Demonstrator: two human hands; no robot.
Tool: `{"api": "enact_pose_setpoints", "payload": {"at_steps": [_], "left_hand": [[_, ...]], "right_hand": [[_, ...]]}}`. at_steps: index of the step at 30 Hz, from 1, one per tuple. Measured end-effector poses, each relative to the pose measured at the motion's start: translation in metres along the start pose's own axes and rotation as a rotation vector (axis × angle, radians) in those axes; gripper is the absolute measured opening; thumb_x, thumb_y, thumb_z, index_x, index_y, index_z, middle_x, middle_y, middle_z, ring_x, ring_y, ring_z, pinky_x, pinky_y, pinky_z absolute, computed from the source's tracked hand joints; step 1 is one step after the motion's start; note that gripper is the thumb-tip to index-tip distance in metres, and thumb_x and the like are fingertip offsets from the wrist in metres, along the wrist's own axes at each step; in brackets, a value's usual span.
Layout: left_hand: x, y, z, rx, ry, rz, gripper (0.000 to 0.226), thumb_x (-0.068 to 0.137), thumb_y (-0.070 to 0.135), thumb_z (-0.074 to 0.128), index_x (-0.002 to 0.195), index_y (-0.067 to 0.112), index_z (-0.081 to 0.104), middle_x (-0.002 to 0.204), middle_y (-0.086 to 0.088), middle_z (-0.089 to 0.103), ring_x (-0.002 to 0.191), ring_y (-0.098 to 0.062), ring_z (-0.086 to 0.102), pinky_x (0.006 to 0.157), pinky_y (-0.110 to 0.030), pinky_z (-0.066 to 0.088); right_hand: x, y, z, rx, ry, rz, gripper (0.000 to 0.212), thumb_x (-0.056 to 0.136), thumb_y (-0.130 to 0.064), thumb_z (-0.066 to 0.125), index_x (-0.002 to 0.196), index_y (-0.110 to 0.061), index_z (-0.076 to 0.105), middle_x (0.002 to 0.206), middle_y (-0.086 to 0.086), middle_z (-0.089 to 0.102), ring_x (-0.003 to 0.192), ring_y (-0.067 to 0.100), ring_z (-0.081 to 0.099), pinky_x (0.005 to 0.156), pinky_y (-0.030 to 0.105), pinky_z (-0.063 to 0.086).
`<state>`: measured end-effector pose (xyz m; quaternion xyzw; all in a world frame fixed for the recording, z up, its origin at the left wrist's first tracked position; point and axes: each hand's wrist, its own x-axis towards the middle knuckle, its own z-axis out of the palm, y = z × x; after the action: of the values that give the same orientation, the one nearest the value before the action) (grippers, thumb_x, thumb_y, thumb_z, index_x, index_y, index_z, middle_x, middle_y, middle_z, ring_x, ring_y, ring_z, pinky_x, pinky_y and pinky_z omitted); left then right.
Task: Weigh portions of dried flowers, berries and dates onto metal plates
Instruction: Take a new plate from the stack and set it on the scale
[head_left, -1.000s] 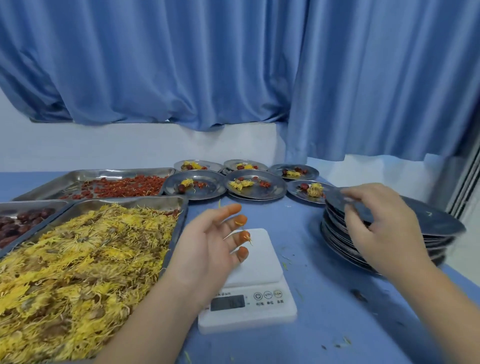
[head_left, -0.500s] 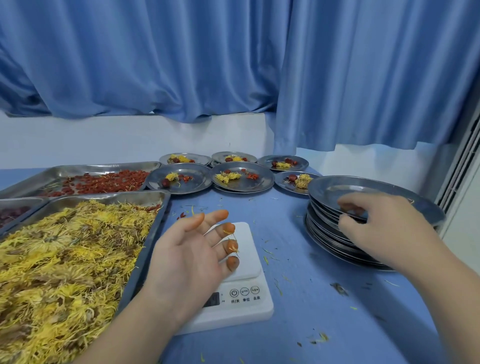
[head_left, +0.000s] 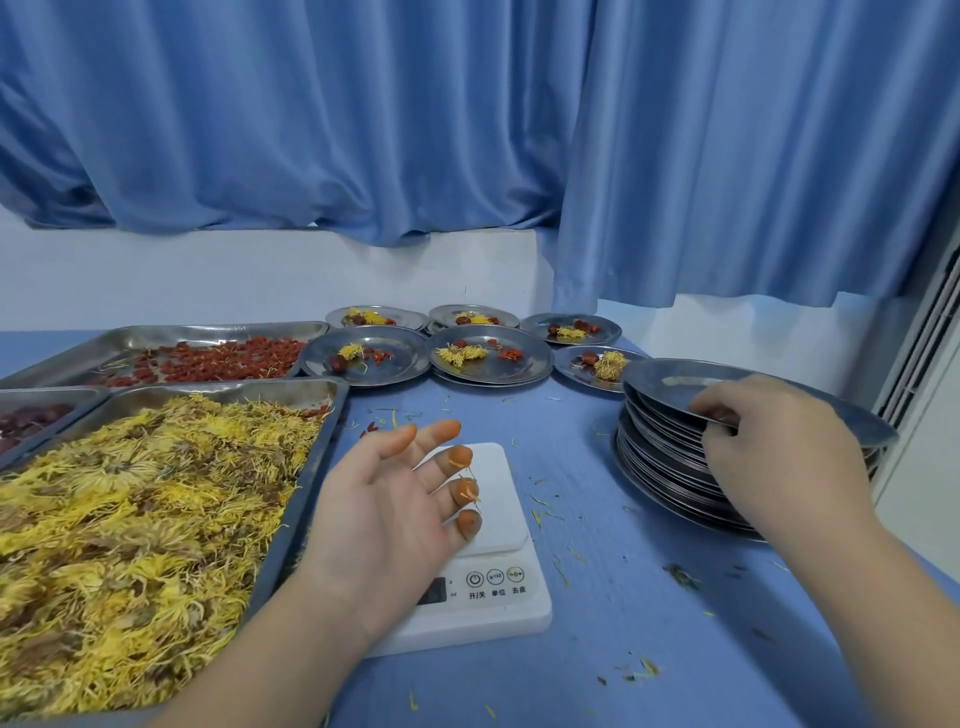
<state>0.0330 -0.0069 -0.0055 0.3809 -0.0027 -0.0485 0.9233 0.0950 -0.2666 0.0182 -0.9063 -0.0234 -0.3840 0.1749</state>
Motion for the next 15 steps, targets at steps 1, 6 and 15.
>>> {"api": "enact_pose_setpoints", "payload": {"at_steps": [1, 6, 15], "left_hand": [[0.000, 0.000, -0.001, 0.003, 0.009, 0.007, 0.028, 0.075, 0.032, 0.058, 0.080, 0.012, 0.077, 0.078, -0.006, 0.061, 0.064, -0.021, 0.053, 0.064, -0.034, 0.038], [0.000, 0.001, -0.002, 0.009, 0.037, 0.046, 0.028, 0.074, 0.033, 0.057, 0.078, 0.013, 0.077, 0.078, -0.006, 0.062, 0.063, -0.020, 0.055, 0.064, -0.034, 0.038], [0.001, 0.013, -0.006, 0.116, 0.336, 0.285, 0.019, 0.086, 0.026, 0.052, 0.092, 0.014, 0.066, 0.084, -0.002, 0.060, 0.069, -0.017, 0.054, 0.063, -0.031, 0.037]], "right_hand": [[0.000, 0.001, 0.001, 0.011, 0.016, -0.013, 0.023, 0.069, 0.002, 0.061, 0.075, -0.018, 0.071, 0.080, 0.003, 0.066, 0.083, 0.032, 0.055, 0.064, 0.035, 0.045], [0.002, 0.003, 0.002, 0.043, 0.148, -0.078, 0.020, 0.066, 0.006, 0.072, 0.061, -0.012, 0.063, 0.066, 0.004, 0.057, 0.072, 0.032, 0.047, 0.061, 0.040, 0.043], [-0.017, -0.027, 0.006, 0.252, 0.332, -0.549, 0.016, 0.075, 0.001, 0.063, 0.060, -0.004, 0.062, 0.061, 0.005, 0.053, 0.064, 0.030, 0.046, 0.060, 0.045, 0.039]]}}
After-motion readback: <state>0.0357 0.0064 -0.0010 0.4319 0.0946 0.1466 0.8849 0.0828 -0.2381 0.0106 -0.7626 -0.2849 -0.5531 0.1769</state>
